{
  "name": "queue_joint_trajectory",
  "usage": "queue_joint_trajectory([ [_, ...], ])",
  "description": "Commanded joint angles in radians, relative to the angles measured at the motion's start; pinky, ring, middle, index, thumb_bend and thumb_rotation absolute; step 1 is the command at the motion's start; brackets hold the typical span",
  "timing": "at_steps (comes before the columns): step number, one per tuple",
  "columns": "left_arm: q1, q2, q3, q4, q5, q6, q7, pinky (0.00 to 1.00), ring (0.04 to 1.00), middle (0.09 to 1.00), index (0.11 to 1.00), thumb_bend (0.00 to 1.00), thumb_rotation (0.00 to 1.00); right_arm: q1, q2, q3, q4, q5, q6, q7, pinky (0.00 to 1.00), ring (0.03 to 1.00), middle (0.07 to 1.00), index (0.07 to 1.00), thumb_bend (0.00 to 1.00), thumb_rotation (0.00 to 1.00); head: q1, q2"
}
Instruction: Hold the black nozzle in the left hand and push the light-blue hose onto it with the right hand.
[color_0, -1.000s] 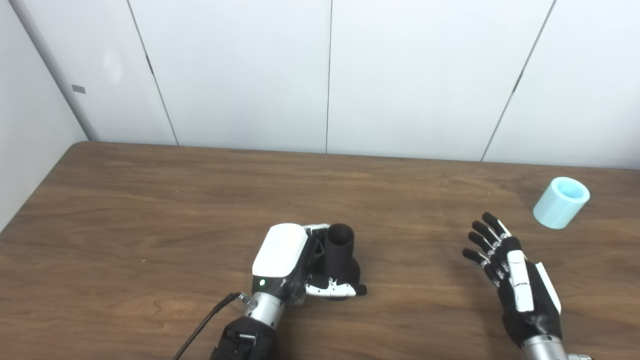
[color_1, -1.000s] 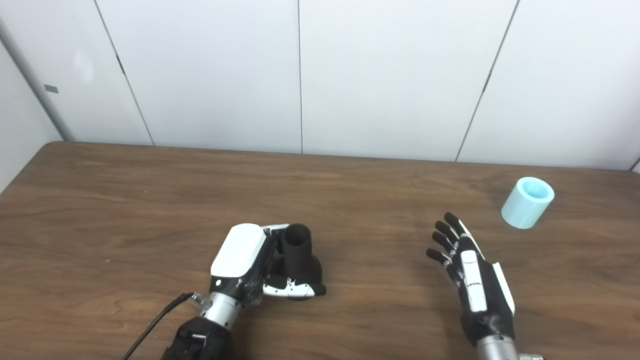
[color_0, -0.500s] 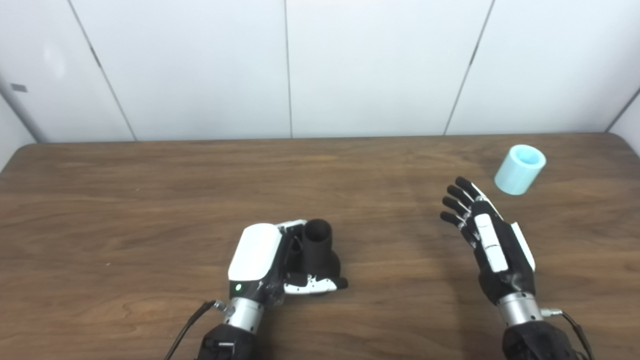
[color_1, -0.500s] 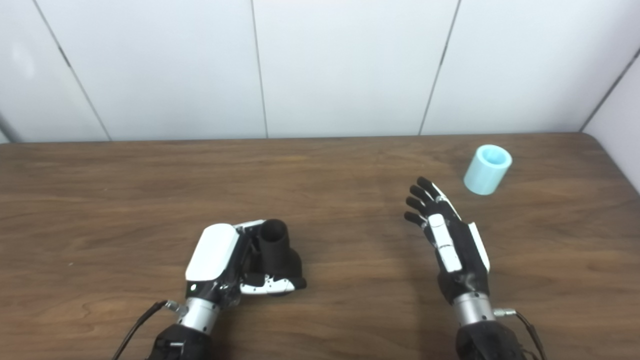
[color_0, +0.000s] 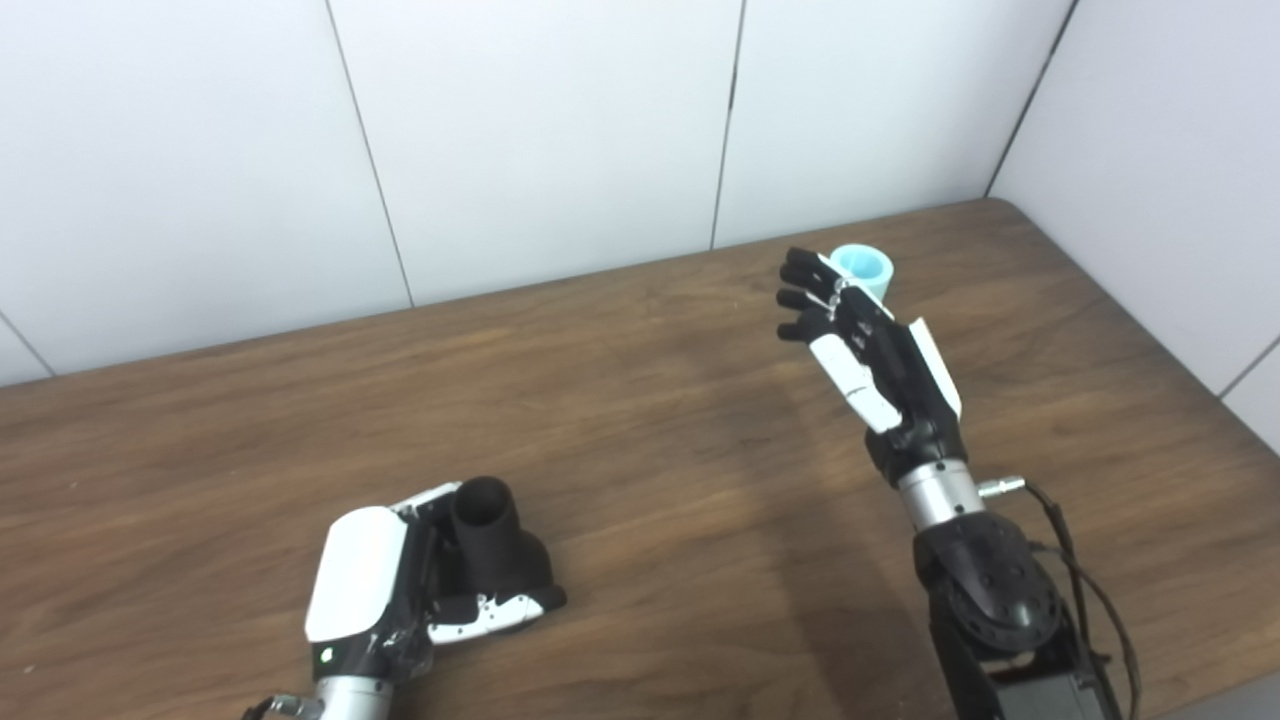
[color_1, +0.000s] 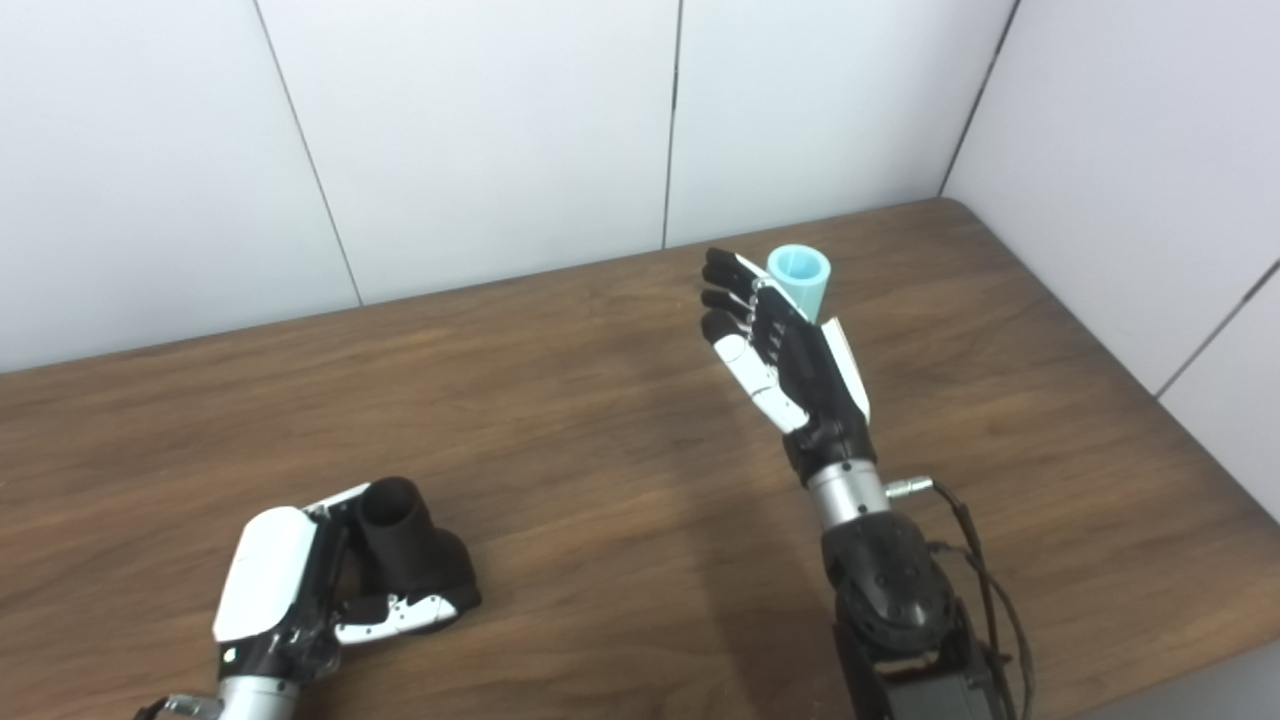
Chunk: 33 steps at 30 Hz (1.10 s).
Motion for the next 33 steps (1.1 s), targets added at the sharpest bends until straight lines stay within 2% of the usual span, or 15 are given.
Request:
queue_joint_trajectory([
  [1,0.026,0.022,0.004,0.05,-0.004,0.016,-0.043,0.46,0.51,0.482,0.491,0.52,0.0,-0.037,-0.044,-0.007,-0.025,-0.106,-0.002,-0.027,0.65,0.786,0.822,0.807,0.49,0.68,-0.003,0.0],
  [2,0.025,0.022,0.004,0.053,-0.006,0.014,-0.043,0.46,0.509,0.483,0.491,0.52,0.0,-0.044,-0.052,-0.009,-0.025,-0.138,0.004,-0.035,0.64,0.776,0.818,0.801,0.48,0.68,-0.011,-0.005],
  [4,0.023,0.021,0.004,0.063,-0.01,0.008,-0.043,0.46,0.511,0.488,0.488,0.52,0.0,-0.065,-0.072,-0.017,-0.032,-0.193,0.058,-0.04,0.61,0.766,0.81,0.784,0.49,0.6,-0.022,-0.012],
  [7,0.022,0.021,0.007,0.073,-0.012,-0.004,-0.04,0.47,0.514,0.492,0.486,0.52,0.0,-0.104,-0.116,-0.027,-0.03,-0.27,0.141,-0.029,0.65,0.776,0.819,0.791,0.55,0.52,-0.026,-0.015],
  [9,0.022,0.021,0.01,0.076,-0.013,-0.01,-0.04,0.47,0.514,0.491,0.486,0.52,0.0,-0.126,-0.154,-0.023,-0.006,-0.313,0.143,-0.022,0.68,0.78,0.821,0.798,0.57,0.44,-0.024,-0.016],
  [10,0.023,0.022,0.012,0.074,-0.015,-0.012,-0.041,0.47,0.514,0.492,0.486,0.52,0.0,-0.145,-0.176,-0.023,0.01,-0.327,0.151,-0.014,0.68,0.78,0.821,0.8,0.57,0.43,-0.024,-0.016],
  [12,0.023,0.024,0.014,0.071,-0.017,-0.014,-0.042,0.47,0.515,0.493,0.485,0.52,0.0,-0.173,-0.205,-0.023,0.034,-0.343,0.164,-0.003,0.7,0.807,0.838,0.794,0.61,0.34,-0.013,-0.014],
  [15,0.025,0.027,0.017,0.067,-0.015,-0.007,-0.046,0.47,0.514,0.491,0.487,0.52,0.0,-0.233,-0.277,0.008,0.109,-0.416,0.174,0.014,0.74,0.837,0.847,0.804,0.69,0.25,-0.002,-0.011],
  [17,0.025,0.029,0.017,0.067,-0.014,-0.012,-0.043,0.47,0.511,0.487,0.488,0.52,0.0,-0.27,-0.323,0.035,0.162,-0.455,0.178,0.031,0.76,0.842,0.847,0.808,0.72,0.22,0.003,-0.01],
  [21,0.028,0.028,0.018,0.06,-0.013,-0.009,-0.046,0.46,0.51,0.484,0.489,0.52,0.0,-0.326,-0.377,0.07,0.253,-0.481,0.161,0.043,0.78,0.854,0.846,0.816,0.8,0.19,0.014,-0.008],
  [26,0.033,0.029,0.021,0.052,-0.01,-0.003,-0.05,0.47,0.513,0.481,0.49,0.52,0.0,-0.399,-0.446,0.145,0.369,-0.558,0.135,0.047,0.73,0.832,0.816,0.802,0.86,0.22,0.018,-0.005],
  [27,0.033,0.03,0.022,0.052,-0.01,-0.002,-0.051,0.48,0.516,0.481,0.491,0.52,0.0,-0.413,-0.456,0.159,0.389,-0.565,0.132,0.051,0.74,0.838,0.818,0.802,0.87,0.22,0.018,-0.005],
  [33,0.036,0.029,0.025,0.049,-0.009,0.006,-0.057,0.47,0.509,0.477,0.492,0.52,0.0,-0.502,-0.499,0.247,0.507,-0.643,0.19,0.129,0.81,0.888,0.866,0.818,0.89,0.24,0.029,-0.005],
])
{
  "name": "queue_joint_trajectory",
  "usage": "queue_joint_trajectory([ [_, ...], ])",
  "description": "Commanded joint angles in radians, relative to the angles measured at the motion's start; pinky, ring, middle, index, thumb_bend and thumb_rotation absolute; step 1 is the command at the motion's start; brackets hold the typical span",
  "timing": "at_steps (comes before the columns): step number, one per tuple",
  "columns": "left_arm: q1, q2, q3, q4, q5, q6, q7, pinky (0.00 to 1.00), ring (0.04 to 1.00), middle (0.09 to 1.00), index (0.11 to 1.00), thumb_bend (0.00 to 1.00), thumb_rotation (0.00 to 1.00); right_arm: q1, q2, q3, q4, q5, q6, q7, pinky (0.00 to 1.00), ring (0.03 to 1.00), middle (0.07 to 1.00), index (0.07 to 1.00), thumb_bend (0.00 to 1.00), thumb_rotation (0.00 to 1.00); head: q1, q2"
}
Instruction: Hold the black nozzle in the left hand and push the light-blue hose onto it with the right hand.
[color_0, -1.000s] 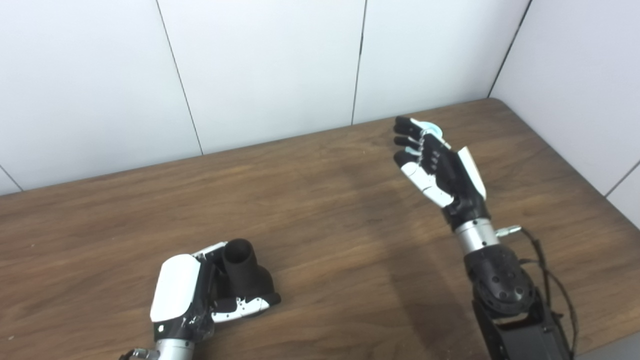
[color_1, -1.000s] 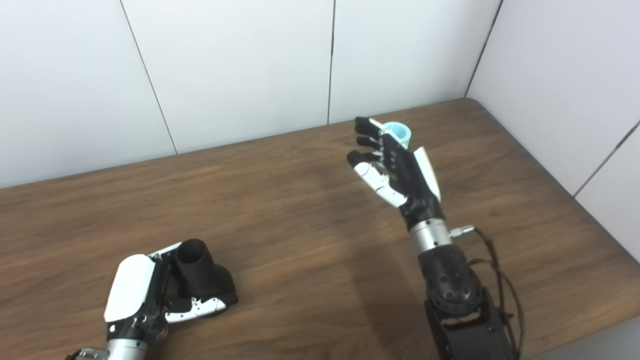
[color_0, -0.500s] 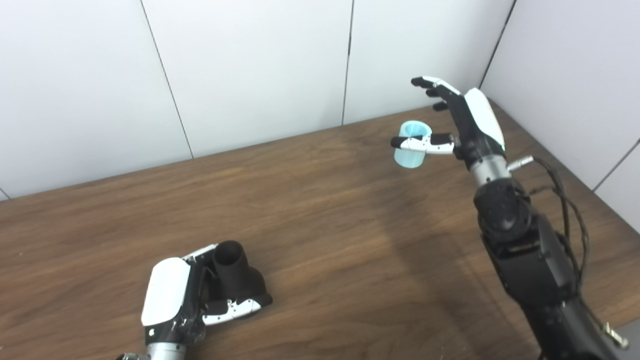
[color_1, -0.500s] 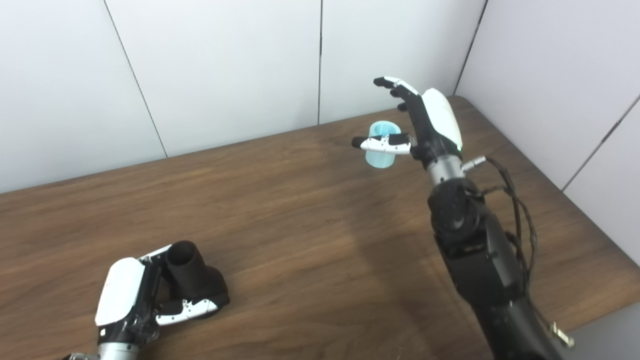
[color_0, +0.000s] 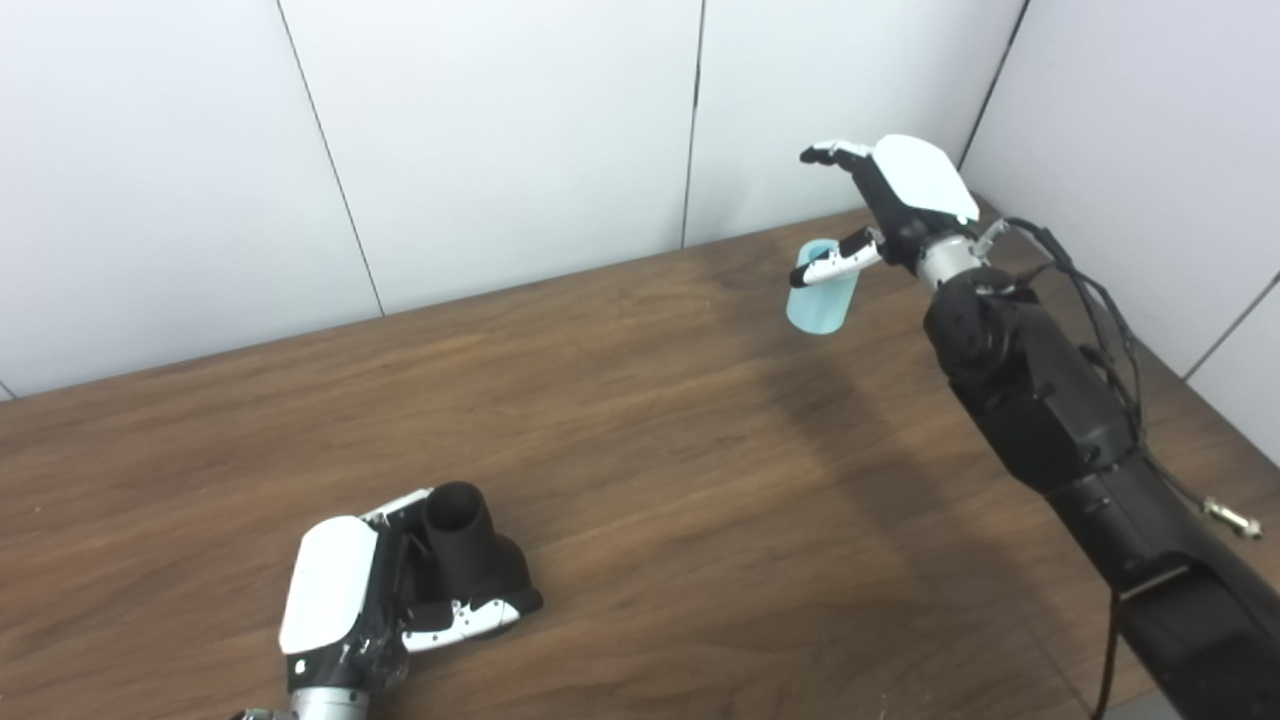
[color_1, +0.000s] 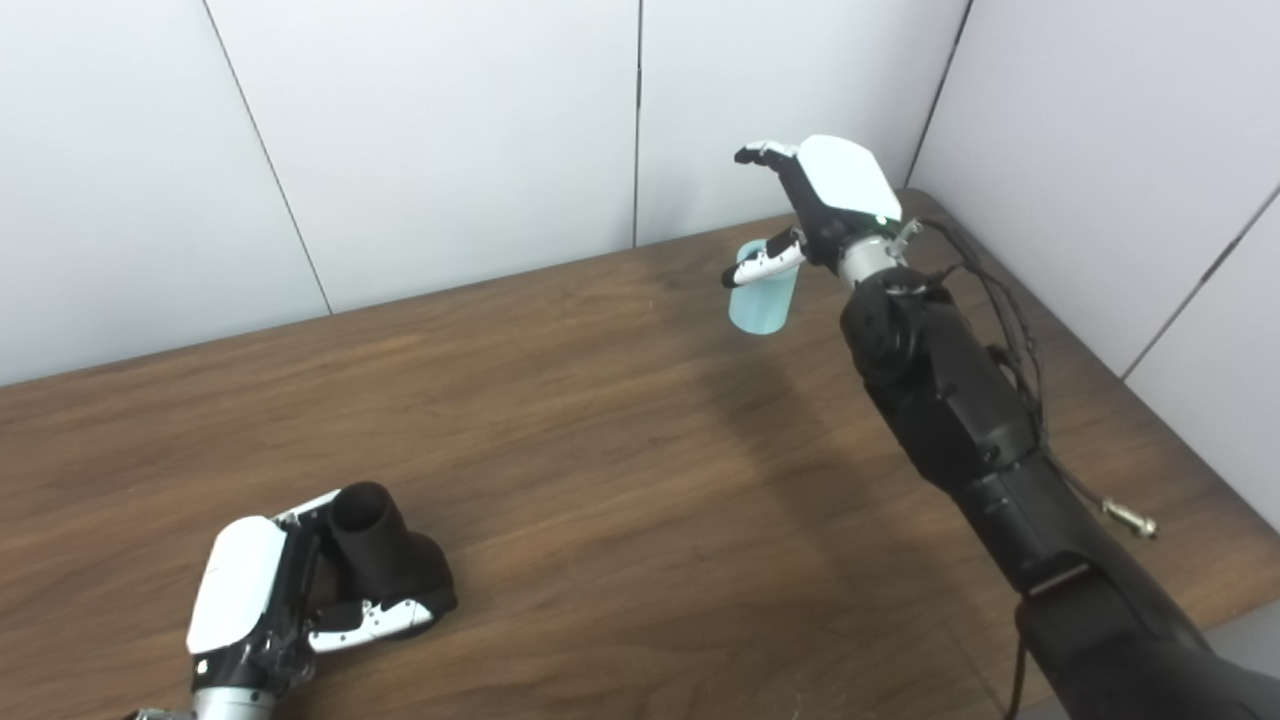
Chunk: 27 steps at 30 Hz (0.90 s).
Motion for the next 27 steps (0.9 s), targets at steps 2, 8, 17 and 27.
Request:
queue_joint_trajectory([
  [2,0.04,0.025,0.004,0.028,0.012,0.043,-0.05,0.47,0.511,0.48,0.491,0.52,0.0,-0.083,-0.037,0.023,0.043,-0.039,0.021,0.028,0.8,0.88,0.862,0.818,0.9,0.22,0.003,0.003],
  [8,0.041,0.024,0.009,0.029,0.007,0.039,-0.045,0.46,0.509,0.485,0.488,0.52,0.0,-0.136,-0.047,0.077,0.105,-0.053,0.071,0.118,0.78,0.887,0.877,0.818,0.92,0.2,0.006,0.006],
  [17,0.038,0.021,0.011,0.041,0.004,0.045,-0.049,0.47,0.51,0.492,0.485,0.52,0.0,-0.157,-0.045,0.13,0.136,-0.078,0.107,0.189,0.73,0.859,0.86,0.808,0.93,0.21,0.015,0.006],
  [27,0.034,0.031,0.013,0.043,0.01,0.045,-0.052,0.46,0.504,0.486,0.488,0.52,0.0,-0.159,-0.053,0.142,0.154,-0.129,0.125,0.256,0.68,0.833,0.876,0.832,0.9,0.18,0.015,0.006],
])
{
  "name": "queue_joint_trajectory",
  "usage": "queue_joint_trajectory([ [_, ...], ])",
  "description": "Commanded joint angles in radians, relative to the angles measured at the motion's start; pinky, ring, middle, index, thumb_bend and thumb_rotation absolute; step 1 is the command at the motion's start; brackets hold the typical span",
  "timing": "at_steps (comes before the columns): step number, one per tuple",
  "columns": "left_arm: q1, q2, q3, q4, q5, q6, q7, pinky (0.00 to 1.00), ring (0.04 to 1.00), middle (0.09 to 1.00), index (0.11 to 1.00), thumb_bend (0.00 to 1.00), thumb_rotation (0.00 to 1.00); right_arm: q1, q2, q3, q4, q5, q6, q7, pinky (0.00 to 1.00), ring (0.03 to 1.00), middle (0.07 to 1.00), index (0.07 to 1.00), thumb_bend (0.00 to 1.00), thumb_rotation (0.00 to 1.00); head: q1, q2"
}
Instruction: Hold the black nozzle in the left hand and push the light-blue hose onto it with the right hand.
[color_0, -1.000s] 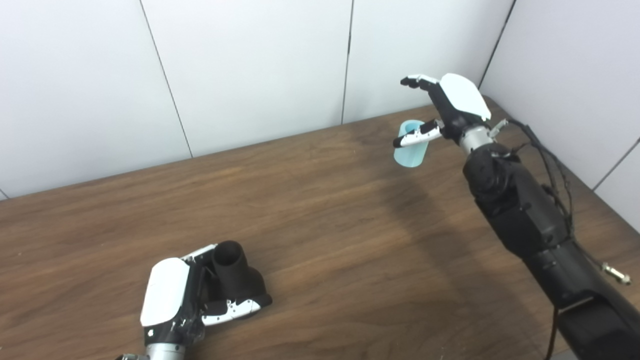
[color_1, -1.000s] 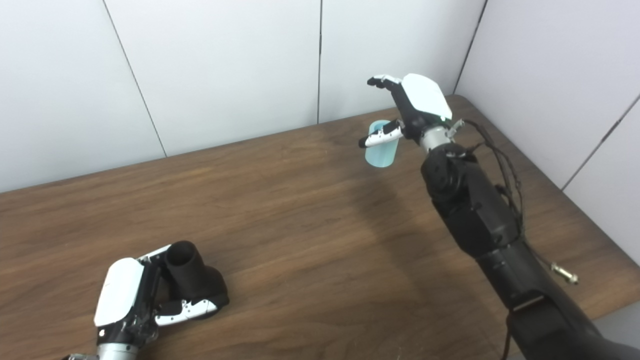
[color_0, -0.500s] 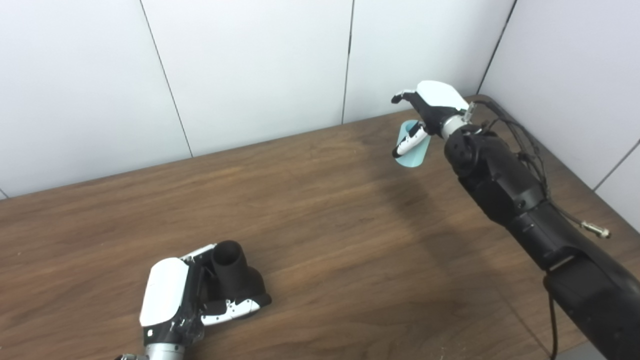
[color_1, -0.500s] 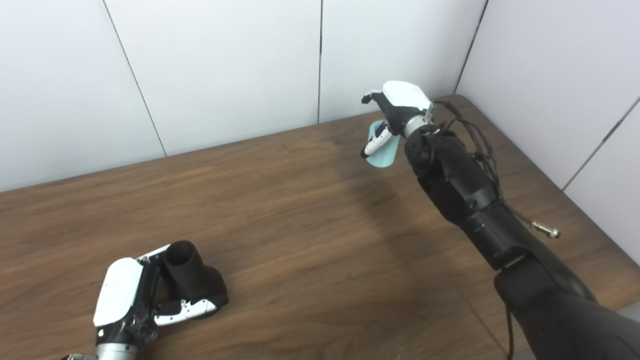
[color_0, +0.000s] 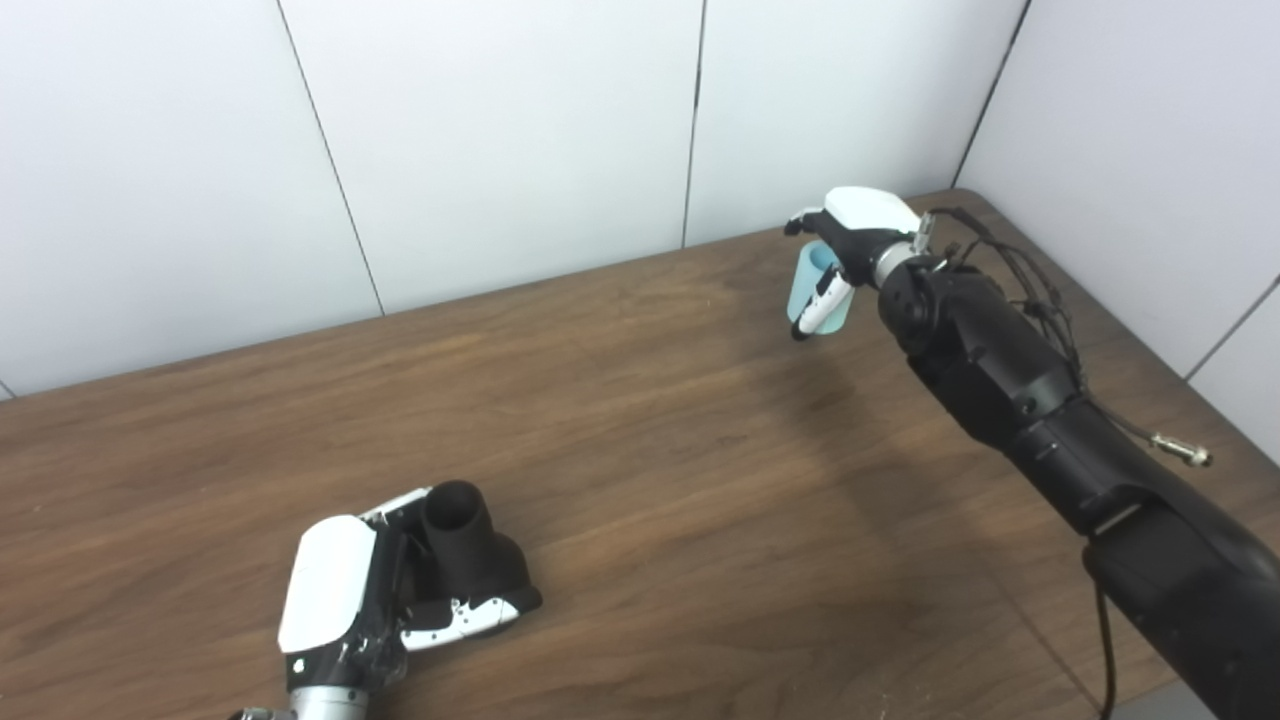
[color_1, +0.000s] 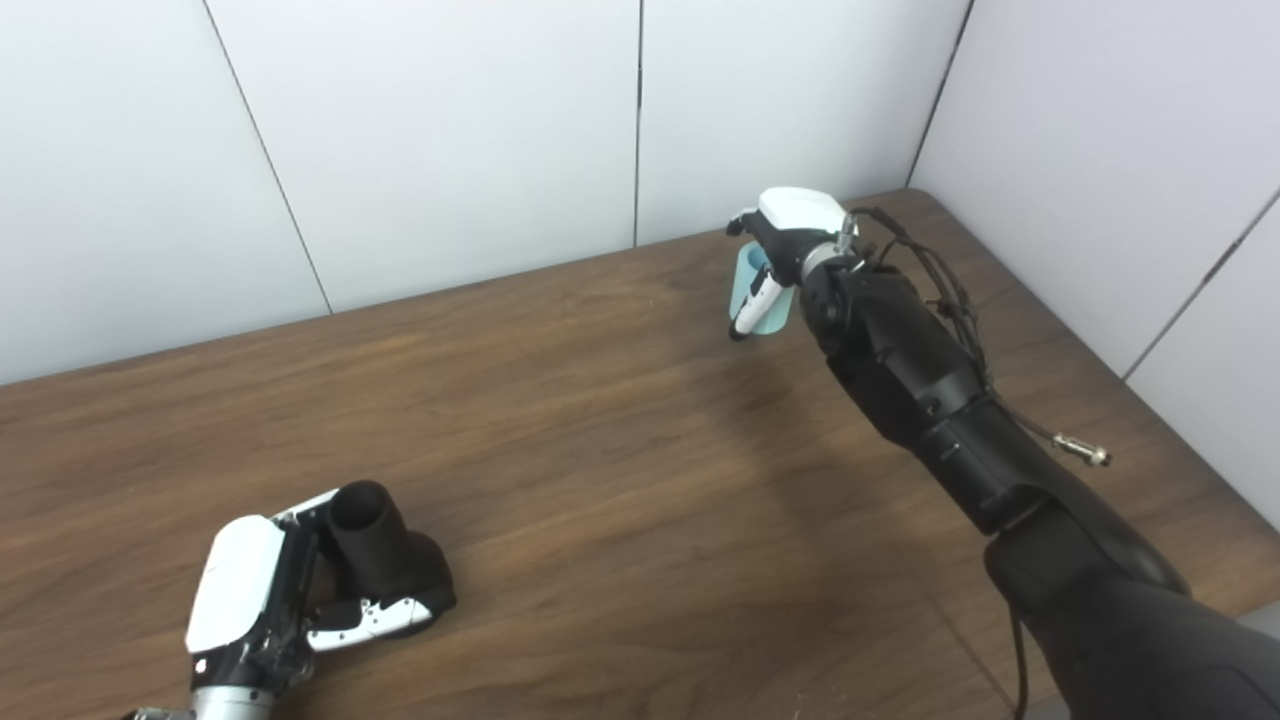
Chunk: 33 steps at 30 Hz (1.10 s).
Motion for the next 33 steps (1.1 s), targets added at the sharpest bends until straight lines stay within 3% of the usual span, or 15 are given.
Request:
queue_joint_trajectory([
  [1,0.034,0.032,0.009,0.042,0.012,0.046,-0.051,0.46,0.506,0.489,0.487,0.52,0.0,-0.053,-0.052,-0.005,-0.006,-0.034,0.004,0.014,0.67,0.825,0.882,0.829,0.91,0.17,0.0,0.0],
  [4,0.034,0.035,0.009,0.042,0.013,0.044,-0.052,0.46,0.502,0.485,0.488,0.52,0.0,-0.059,-0.056,0.007,0.002,-0.052,0.002,0.032,0.64,0.8,0.892,0.82,0.9,0.15,0.006,0.005],
  [5,0.034,0.037,0.01,0.042,0.013,0.041,-0.051,0.45,0.499,0.483,0.49,0.52,0.0,-0.061,-0.059,0.016,0.006,-0.059,0.0,0.033,0.59,0.737,0.826,0.809,0.9,0.15,0.006,0.005],
  [9,0.036,0.04,0.013,0.034,0.015,0.05,-0.058,0.46,0.502,0.477,0.492,0.52,0.0,-0.064,-0.063,0.03,0.019,-0.063,-0.008,0.033,0.63,0.741,0.783,0.793,0.91,0.14,0.006,0.004],
  [13,0.036,0.044,0.017,0.028,0.016,0.058,-0.07,0.46,0.508,0.481,0.491,0.52,0.0,-0.055,-0.055,0.011,0.038,-0.033,-0.052,-0.03,0.49,0.6,0.671,0.749,0.9,0.1,0.009,0.007],
  [23,0.034,0.044,0.019,0.033,0.016,0.051,-0.069,0.46,0.504,0.48,0.492,0.52,0.0,-0.049,-0.035,-0.016,0.054,0.007,-0.058,-0.113,0.53,0.595,0.653,0.697,0.81,0.06,0.009,0.007],
  [26,0.035,0.043,0.018,0.031,0.015,0.055,-0.074,0.47,0.51,0.487,0.489,0.52,0.0,-0.044,-0.03,-0.026,0.056,0.018,-0.067,-0.153,0.54,0.566,0.616,0.645,0.79,0.05,0.009,0.007],
  [28,0.036,0.043,0.017,0.029,0.017,0.057,-0.076,0.47,0.511,0.491,0.486,0.52,0.0,-0.039,-0.028,-0.029,0.056,0.02,-0.075,-0.179,0.54,0.549,0.591,0.553,0.63,0.1,0.013,0.011],
  [29,0.037,0.043,0.017,0.028,0.018,0.057,-0.076,0.47,0.511,0.492,0.486,0.52,0.0,-0.037,-0.027,-0.029,0.056,0.02,-0.078,-0.19,0.53,0.539,0.532,0.538,0.58,0.05,0.013,0.011],
  [33,0.037,0.043,0.016,0.032,0.018,0.049,-0.068,0.46,0.505,0.483,0.49,0.52,0.0,-0.035,-0.026,-0.022,0.064,0.014,-0.082,-0.214,0.45,0.482,0.45,0.519,0.53,0.0,0.015,0.012],
])
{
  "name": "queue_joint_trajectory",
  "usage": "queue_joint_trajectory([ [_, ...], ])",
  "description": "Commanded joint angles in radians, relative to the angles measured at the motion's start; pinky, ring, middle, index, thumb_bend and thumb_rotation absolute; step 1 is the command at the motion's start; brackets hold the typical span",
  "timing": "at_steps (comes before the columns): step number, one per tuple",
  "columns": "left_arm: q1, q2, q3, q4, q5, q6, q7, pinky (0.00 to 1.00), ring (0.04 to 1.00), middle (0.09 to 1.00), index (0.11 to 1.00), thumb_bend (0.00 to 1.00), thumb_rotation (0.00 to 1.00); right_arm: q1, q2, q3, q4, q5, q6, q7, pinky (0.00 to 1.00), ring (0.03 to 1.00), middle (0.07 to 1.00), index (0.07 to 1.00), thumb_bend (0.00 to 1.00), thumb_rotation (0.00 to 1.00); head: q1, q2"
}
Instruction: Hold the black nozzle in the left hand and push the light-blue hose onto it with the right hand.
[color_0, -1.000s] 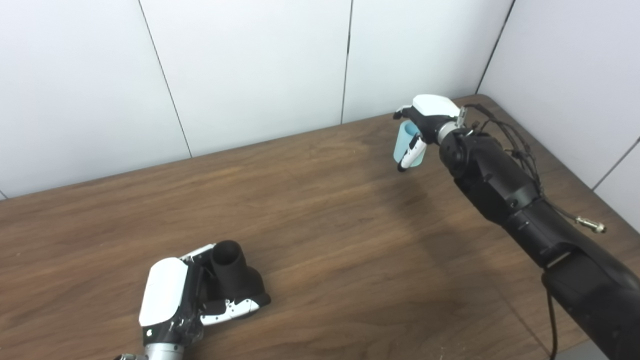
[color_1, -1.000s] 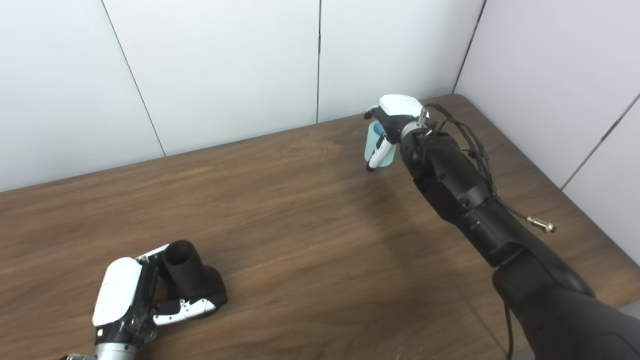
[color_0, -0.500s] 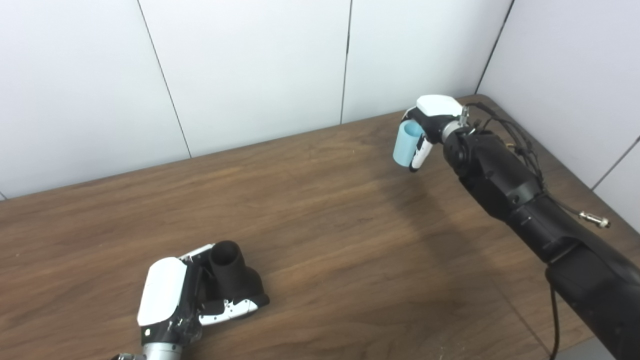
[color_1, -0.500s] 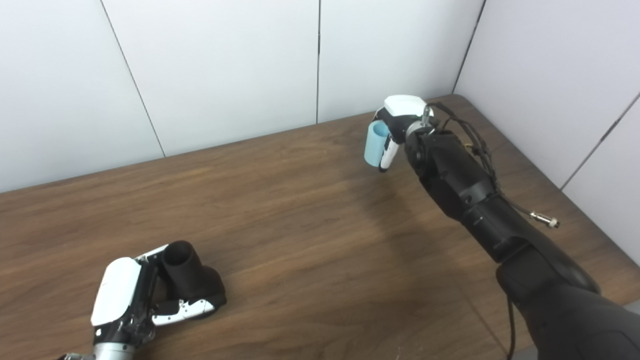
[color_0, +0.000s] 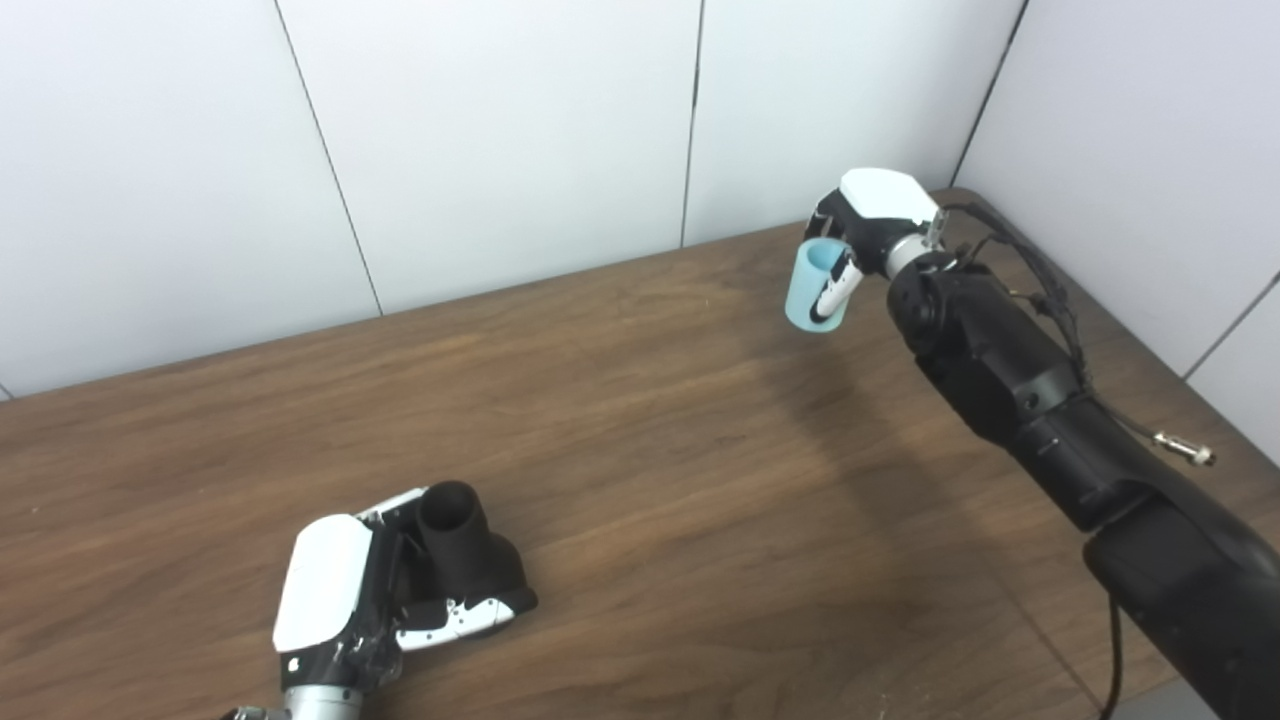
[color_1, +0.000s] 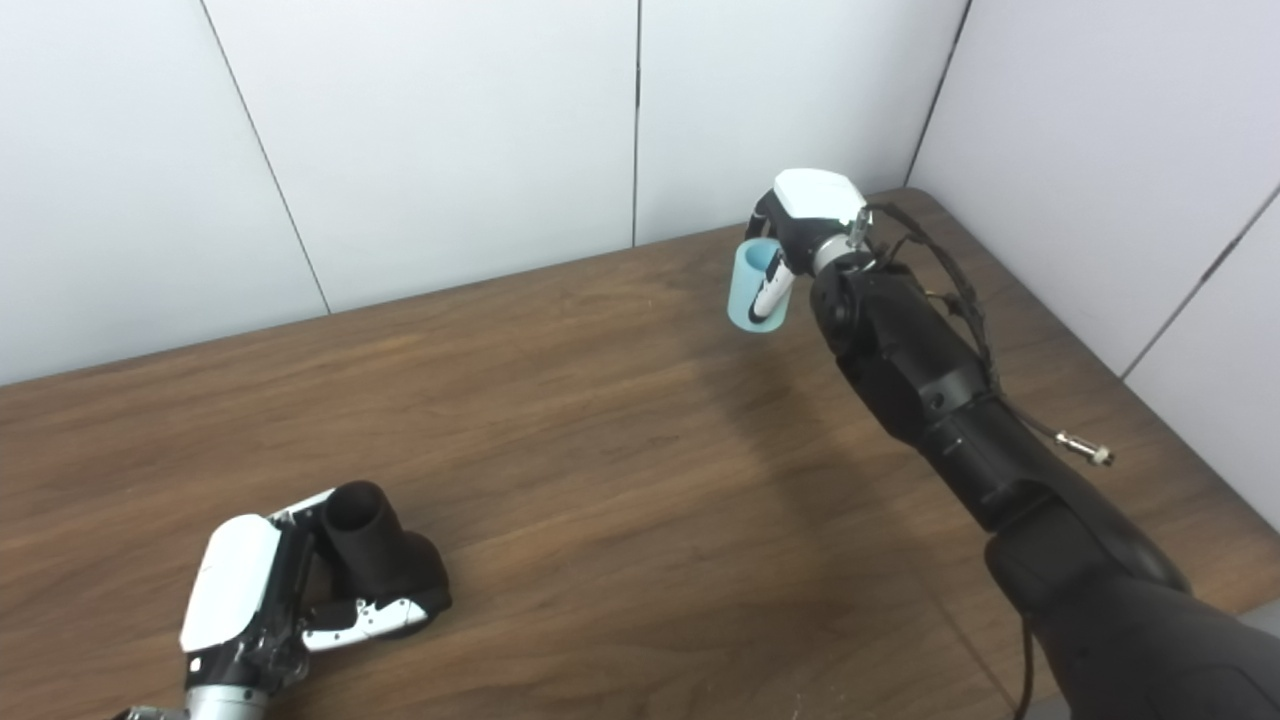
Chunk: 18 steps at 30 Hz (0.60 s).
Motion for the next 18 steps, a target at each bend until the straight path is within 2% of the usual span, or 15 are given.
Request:
queue_joint_trajectory([
  [1,0.037,0.035,0.009,0.039,0.017,0.047,-0.05,0.45,0.503,0.483,0.49,0.52,0.0,-0.031,-0.028,-0.008,-0.008,-0.012,-0.017,-0.035,0.45,0.483,0.458,0.508,0.53,0.0,-0.001,0.001],
  [3,0.037,0.035,0.009,0.039,0.016,0.047,-0.05,0.45,0.503,0.486,0.489,0.52,0.0,-0.03,-0.029,-0.006,-0.01,-0.012,-0.015,-0.032,0.4,0.439,0.432,0.503,0.53,0.0,0.001,0.003],
  [6,0.036,0.034,0.01,0.038,0.015,0.049,-0.051,0.46,0.507,0.487,0.488,0.52,0.0,-0.03,-0.028,-0.009,-0.008,-0.006,-0.005,-0.023,0.43,0.454,0.459,0.495,0.53,0.0,0.003,0.004],
  [8,0.036,0.033,0.013,0.037,0.01,0.048,-0.05,0.46,0.504,0.482,0.49,0.52,0.0,-0.028,-0.027,-0.015,-0.01,0.0,0.002,-0.022,0.32,0.372,0.433,0.519,0.53,0.0,0.005,0.005],
  [9,0.036,0.033,0.014,0.037,0.009,0.048,-0.05,0.46,0.504,0.481,0.49,0.52,0.0,-0.026,-0.027,-0.016,-0.012,0.001,0.004,-0.02,0.31,0.361,0.43,0.522,0.53,0.0,0.005,0.005],
  [15,0.038,0.03,0.015,0.033,0.014,0.058,-0.052,0.45,0.503,0.483,0.489,0.52,0.0,-0.008,-0.035,-0.027,-0.027,0.014,-0.017,-0.031,0.28,0.341,0.422,0.527,0.52,0.0,0.024,0.008],
  [18,0.04,0.027,0.012,0.025,0.021,0.068,-0.059,0.46,0.509,0.485,0.489,0.52,0.0,0.009,-0.039,-0.045,-0.077,0.028,-0.038,-0.039,0.29,0.36,0.43,0.525,0.52,0.0,0.047,0.012],
])
